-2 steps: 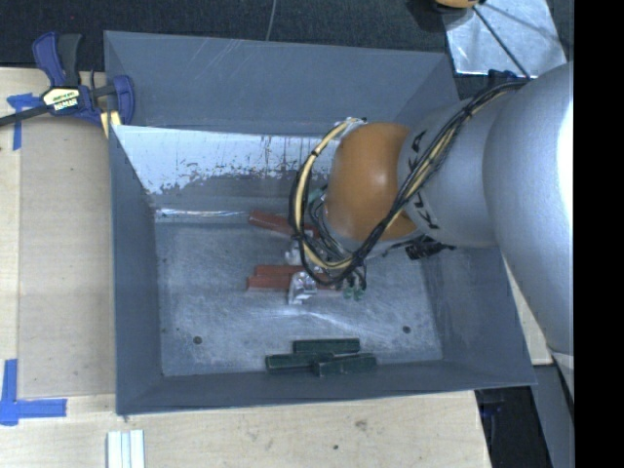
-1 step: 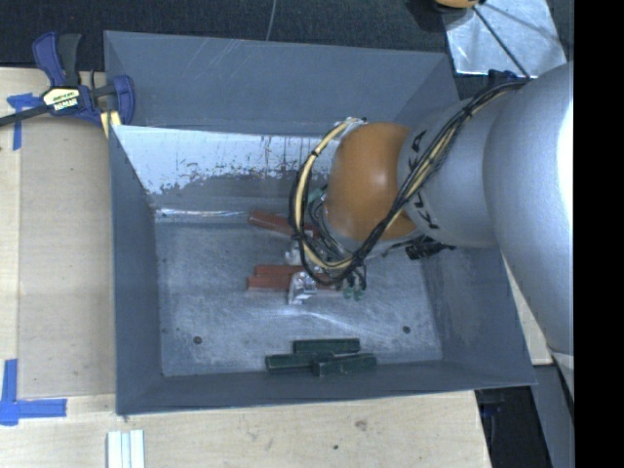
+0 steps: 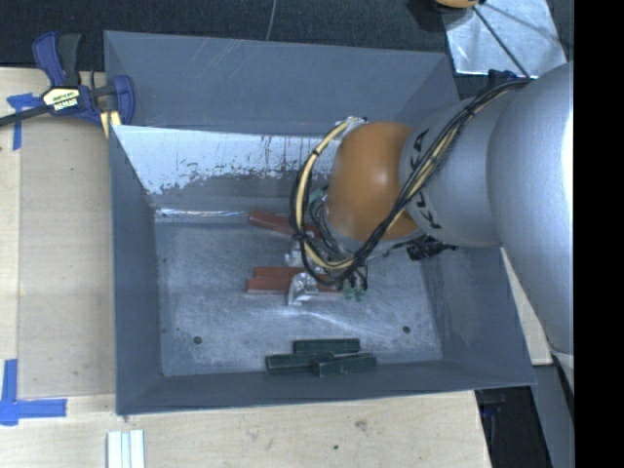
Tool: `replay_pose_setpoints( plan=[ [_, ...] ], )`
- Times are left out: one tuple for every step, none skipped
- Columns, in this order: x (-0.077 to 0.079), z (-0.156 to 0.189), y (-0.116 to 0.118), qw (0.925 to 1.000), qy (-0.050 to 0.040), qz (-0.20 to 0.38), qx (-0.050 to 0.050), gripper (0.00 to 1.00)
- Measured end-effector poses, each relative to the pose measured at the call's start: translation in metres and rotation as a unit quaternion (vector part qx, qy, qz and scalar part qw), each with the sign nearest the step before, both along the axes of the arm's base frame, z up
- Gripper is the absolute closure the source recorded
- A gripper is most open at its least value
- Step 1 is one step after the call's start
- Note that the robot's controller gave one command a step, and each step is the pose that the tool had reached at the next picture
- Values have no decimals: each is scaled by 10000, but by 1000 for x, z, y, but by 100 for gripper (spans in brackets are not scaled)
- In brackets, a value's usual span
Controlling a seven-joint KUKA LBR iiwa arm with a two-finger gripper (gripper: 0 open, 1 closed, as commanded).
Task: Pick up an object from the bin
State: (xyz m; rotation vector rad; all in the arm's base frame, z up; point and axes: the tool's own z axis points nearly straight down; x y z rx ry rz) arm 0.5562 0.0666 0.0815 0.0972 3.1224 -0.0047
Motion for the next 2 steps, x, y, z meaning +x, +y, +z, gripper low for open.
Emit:
replay_pose_setpoints(
  plan=[
    [-4,17,1,10000,90,5,8,100],
    [-2,32,1,10000,64,9,16,100]
  ],
)
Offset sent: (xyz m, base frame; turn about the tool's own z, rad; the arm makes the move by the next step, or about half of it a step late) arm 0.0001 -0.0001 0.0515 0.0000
